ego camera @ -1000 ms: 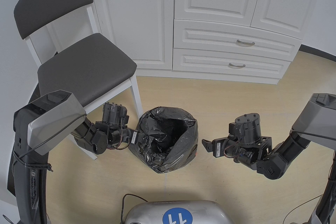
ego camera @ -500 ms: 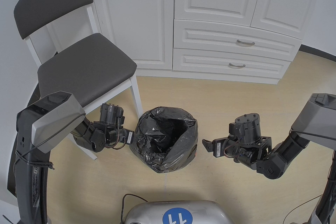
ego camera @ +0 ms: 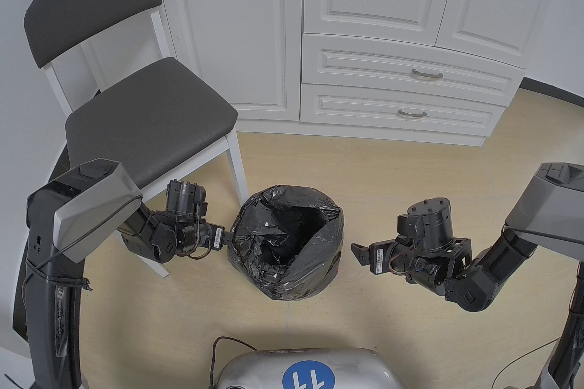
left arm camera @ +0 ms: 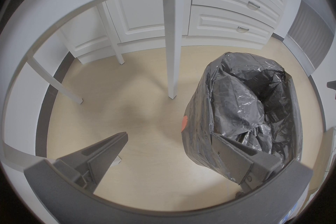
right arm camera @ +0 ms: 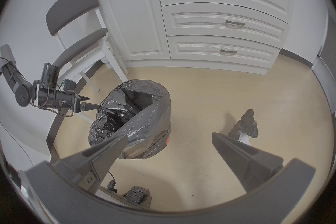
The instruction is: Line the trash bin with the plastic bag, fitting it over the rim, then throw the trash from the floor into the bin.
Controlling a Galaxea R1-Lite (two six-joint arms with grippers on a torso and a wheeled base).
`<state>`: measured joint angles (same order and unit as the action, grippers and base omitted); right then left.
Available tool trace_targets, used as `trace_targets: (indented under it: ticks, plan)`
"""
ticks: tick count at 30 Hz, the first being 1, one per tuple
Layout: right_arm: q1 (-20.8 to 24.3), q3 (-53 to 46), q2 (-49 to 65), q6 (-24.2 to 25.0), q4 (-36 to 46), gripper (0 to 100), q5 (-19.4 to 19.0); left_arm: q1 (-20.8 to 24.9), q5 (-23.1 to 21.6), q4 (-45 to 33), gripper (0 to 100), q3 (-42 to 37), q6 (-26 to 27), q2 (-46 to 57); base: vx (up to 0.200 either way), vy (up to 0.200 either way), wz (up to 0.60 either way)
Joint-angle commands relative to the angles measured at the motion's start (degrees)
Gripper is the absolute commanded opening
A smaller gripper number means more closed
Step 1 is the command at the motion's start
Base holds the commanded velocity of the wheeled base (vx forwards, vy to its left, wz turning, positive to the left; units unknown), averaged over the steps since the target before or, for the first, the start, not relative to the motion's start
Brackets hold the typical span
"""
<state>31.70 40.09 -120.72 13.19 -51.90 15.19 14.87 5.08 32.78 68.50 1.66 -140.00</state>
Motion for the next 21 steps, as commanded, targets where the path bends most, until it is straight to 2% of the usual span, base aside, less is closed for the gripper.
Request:
trace_targets:
  ticks: [1,9,15,19,21]
  plan:
    - [0.0,0.0,-0.2,0.0,0.0,100,0.0,-0.2,0.0,-0.1,100,2.6,-0.1,-3.5,0.000,0.000,0.00]
    - [0.0,0.3,-1.8,0.1,0.0,100,0.0,-0.6,0.0,-0.3,100,9.7,-1.0,-10.3,0.000,0.000,0.00]
    - [0.0,1.0,-3.6,0.2,-0.1,100,0.0,-0.8,-0.1,-6.0,100,16.7,-4.3,-12.8,0.000,0.000,0.00]
    - [0.3,2.4,-5.2,0.7,-1.6,100,0.1,-0.8,-0.1,-6.0,100,17.0,-6.4,-12.8,0.000,0.000,0.00]
    - [1.5,4.6,-7.1,0.5,-3.9,100,1.4,-1.1,-0.1,-5.5,100,14.9,-8.4,-11.0,0.000,0.000,0.00]
